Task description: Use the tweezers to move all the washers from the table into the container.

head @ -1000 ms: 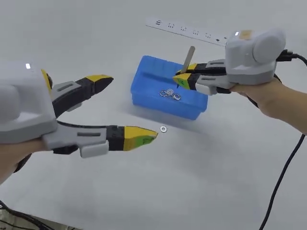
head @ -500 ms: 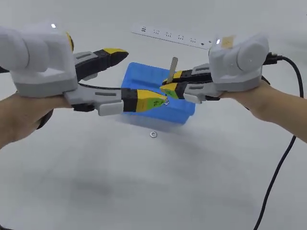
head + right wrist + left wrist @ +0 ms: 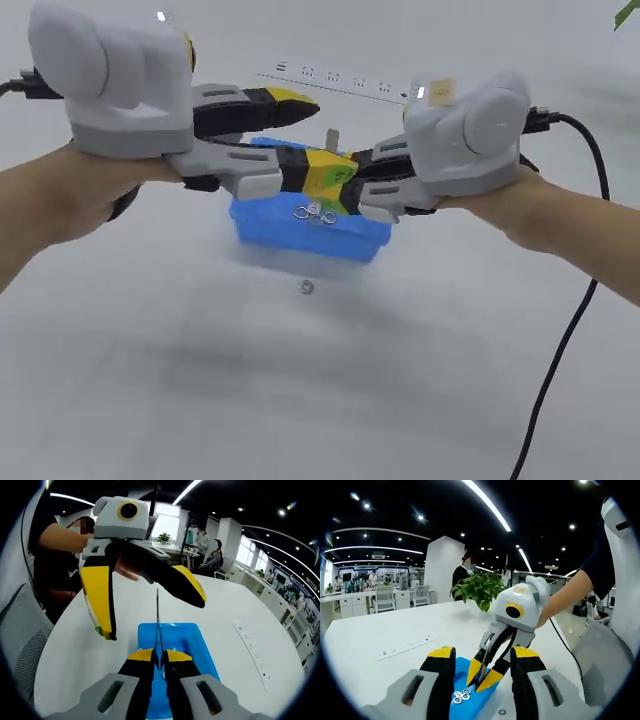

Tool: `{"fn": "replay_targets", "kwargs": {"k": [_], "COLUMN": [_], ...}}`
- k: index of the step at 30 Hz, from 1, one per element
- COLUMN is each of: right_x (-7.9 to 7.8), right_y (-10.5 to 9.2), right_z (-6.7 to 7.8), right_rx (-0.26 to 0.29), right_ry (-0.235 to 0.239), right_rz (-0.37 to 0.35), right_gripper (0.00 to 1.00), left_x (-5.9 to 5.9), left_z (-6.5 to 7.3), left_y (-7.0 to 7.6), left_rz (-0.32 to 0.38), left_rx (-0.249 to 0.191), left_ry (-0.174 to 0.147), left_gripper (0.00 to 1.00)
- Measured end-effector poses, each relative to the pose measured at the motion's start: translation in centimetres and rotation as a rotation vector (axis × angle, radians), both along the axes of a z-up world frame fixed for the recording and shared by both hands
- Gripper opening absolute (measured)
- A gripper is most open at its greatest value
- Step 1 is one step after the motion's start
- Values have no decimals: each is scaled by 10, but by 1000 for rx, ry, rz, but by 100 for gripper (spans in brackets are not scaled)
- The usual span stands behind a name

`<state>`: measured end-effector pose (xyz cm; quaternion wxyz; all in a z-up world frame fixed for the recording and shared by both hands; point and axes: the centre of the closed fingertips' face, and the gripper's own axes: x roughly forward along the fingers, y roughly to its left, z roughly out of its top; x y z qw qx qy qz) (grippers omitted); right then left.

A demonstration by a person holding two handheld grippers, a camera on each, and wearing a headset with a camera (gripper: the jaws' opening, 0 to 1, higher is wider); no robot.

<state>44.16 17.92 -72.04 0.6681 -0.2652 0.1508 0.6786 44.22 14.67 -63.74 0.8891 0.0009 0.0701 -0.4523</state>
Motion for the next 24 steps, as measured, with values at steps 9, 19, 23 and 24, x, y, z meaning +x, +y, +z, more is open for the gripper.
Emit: {"fn": "replay_targets", "kwargs": {"k": [9, 19, 23, 24], "right_x": [-6, -11, -10, -10], "right_y": [1, 1, 1, 1], "right_z": [-4, -5, -5, -4], "right_rx": [-14, -24, -25, -24], "right_ry": [1, -6, -17, -15], "right_rz": [27, 47, 43, 43], "right_gripper": [9, 9, 10, 10], "left_x": [-9, -16, -15, -14], "left_z": [0, 2, 2, 2], "left_y": [-6, -14, -15, -15], "left_rz": [-88, -164, -162, -161], "left_rx": [80, 134, 174, 174], "left_ry": [-50, -86, -122, -126], "left_gripper": [20, 7, 4, 4]}}
